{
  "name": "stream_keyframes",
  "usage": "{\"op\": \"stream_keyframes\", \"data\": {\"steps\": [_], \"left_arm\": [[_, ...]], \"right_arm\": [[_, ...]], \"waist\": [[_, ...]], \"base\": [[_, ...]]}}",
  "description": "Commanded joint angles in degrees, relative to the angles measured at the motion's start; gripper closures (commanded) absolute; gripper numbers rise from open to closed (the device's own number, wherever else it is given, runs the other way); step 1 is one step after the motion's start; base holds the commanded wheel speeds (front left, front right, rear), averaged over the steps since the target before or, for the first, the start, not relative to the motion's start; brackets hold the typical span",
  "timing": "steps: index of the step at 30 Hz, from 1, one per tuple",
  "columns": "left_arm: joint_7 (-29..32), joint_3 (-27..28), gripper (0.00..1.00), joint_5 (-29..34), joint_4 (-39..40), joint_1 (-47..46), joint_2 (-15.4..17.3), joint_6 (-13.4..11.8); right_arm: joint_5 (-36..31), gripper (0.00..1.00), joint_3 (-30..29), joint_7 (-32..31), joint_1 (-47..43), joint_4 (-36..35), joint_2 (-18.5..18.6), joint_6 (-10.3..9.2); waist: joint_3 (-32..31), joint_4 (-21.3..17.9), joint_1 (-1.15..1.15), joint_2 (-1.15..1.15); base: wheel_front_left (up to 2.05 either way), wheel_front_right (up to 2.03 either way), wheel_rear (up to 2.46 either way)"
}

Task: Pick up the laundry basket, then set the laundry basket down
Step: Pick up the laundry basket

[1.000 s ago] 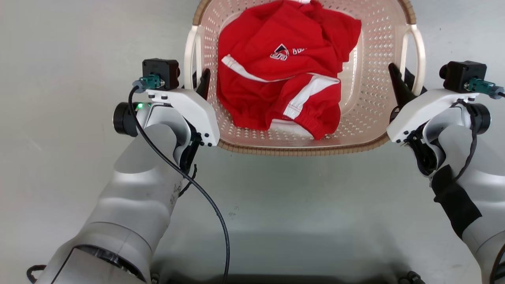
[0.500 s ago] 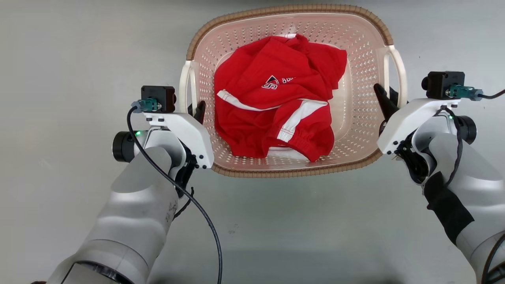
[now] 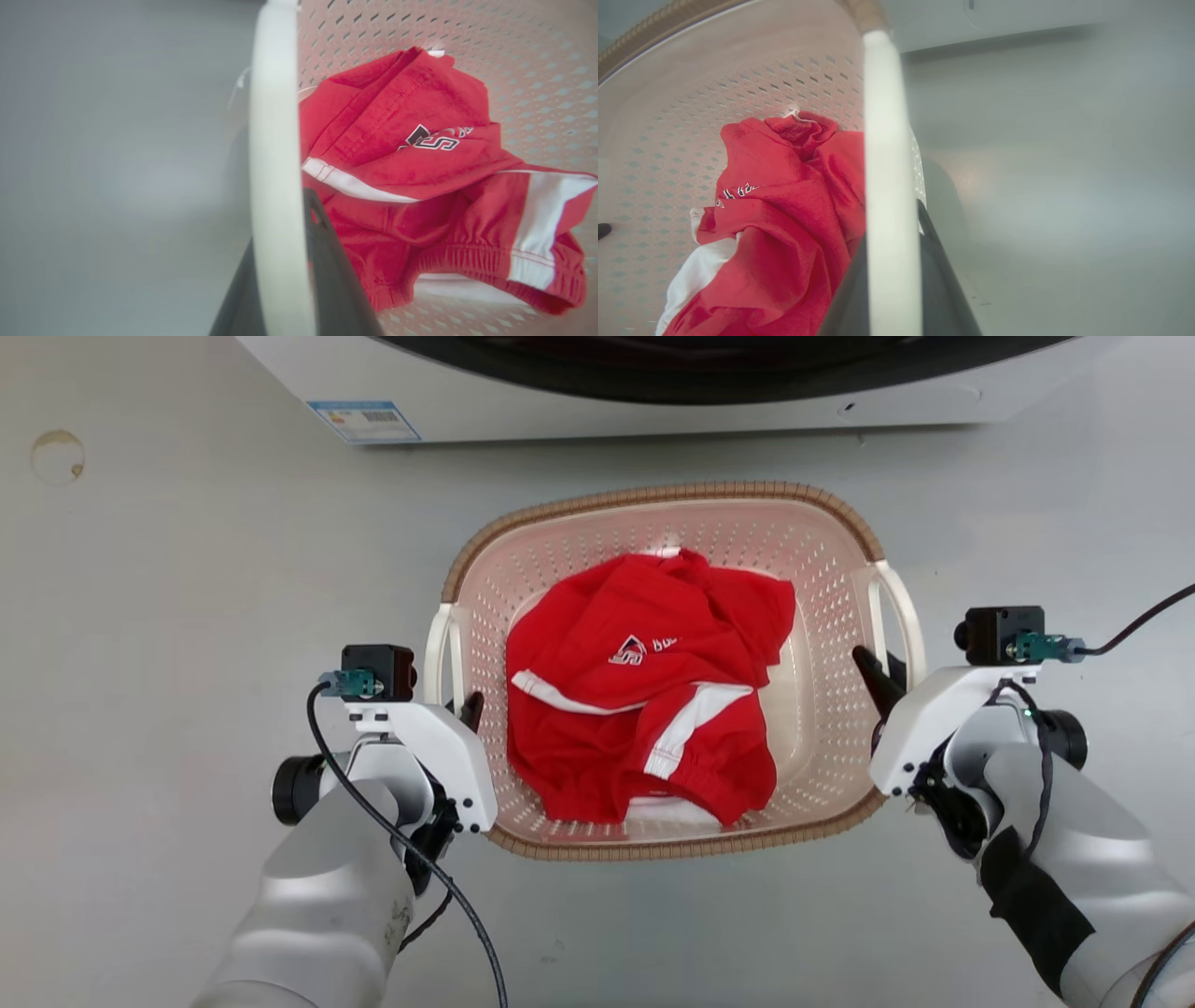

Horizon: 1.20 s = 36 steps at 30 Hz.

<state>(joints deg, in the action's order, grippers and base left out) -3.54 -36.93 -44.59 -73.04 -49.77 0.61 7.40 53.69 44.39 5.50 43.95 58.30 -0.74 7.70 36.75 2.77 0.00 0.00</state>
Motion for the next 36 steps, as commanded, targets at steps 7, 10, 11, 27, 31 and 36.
{"op": "stream_keyframes", "data": {"steps": [7,10,11,27,31,36], "left_arm": [[2.93,0.57,1.0,-2.09,-0.9,6.2,7.37,0.09],[3.3,0.32,1.0,-2.37,-0.9,7.49,8.17,0.09],[3.4,0.29,1.0,-2.51,-0.91,7.9,8.35,0.09],[9.11,-0.97,1.0,-5.31,-0.74,18.23,10.7,0.09],[10.76,-1.55,1.0,-6.33,-0.03,21.29,11.86,0.09],[14.92,-2.02,1.0,-8.62,1.03,25.69,13.56,0.09]], "right_arm": [[3.73,1.0,2.88,-0.25,-5.41,0.4,3.62,-0.21],[5.11,1.0,4.27,-0.01,-6.69,0.19,3.62,-0.21],[5.6,1.0,4.71,0.06,-7.06,0.15,3.62,-0.21],[13.09,1.0,10.59,-1.59,-13.75,3.18,3.62,-0.21],[15.2,1.0,11.3,-2.59,-15.78,4.29,3.62,-0.21],[19.06,1.0,12.55,-5.58,-19.75,5.52,3.62,-0.21]], "waist": [[-7.75,-1.22,0.0,0.0],[-10.26,-1.58,0.0,0.0],[-11.12,-1.69,0.0,0.0],[-26.65,-2.27,0.0,0.0],[-30.29,-2.47,0.0,0.0],[-36.57,-2.88,0.0,0.0]], "base": [[0.0,0.0,0.0],[0.0,0.0,0.0],[0.0,0.0,0.0],[0.0,0.0,0.0],[0.0,0.0,0.0],[0.0,0.0,0.0]]}}
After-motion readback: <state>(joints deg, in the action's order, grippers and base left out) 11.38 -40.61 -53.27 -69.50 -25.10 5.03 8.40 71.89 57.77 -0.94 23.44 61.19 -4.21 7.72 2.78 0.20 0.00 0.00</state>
